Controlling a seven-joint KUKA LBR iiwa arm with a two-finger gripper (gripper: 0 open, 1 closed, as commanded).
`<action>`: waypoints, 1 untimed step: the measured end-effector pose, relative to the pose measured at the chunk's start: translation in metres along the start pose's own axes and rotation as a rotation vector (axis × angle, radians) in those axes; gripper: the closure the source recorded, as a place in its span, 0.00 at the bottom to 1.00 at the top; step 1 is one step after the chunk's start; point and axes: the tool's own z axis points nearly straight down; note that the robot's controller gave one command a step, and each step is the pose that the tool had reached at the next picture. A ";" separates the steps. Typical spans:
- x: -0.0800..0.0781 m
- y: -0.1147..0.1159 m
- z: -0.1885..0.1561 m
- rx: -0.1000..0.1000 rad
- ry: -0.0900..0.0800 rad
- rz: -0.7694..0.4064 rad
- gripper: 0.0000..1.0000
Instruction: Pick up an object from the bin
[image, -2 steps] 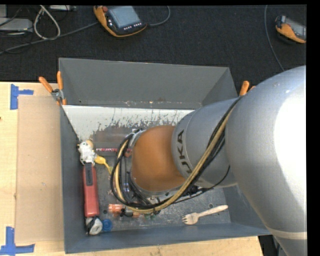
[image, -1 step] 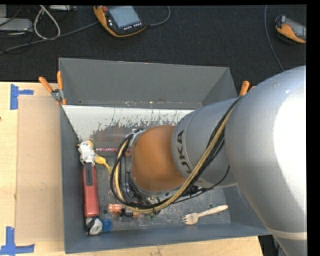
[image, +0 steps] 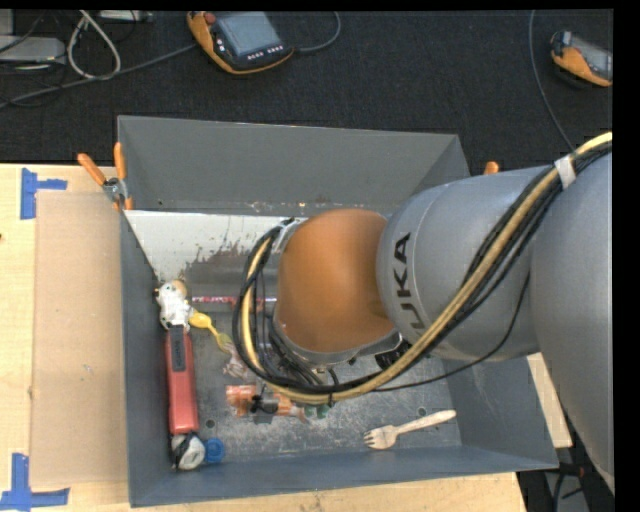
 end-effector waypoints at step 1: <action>-0.004 -0.005 -0.075 0.003 0.006 -0.047 1.00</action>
Offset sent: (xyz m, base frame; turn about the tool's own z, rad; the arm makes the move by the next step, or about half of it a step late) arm -0.0049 0.0090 0.2732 -0.1337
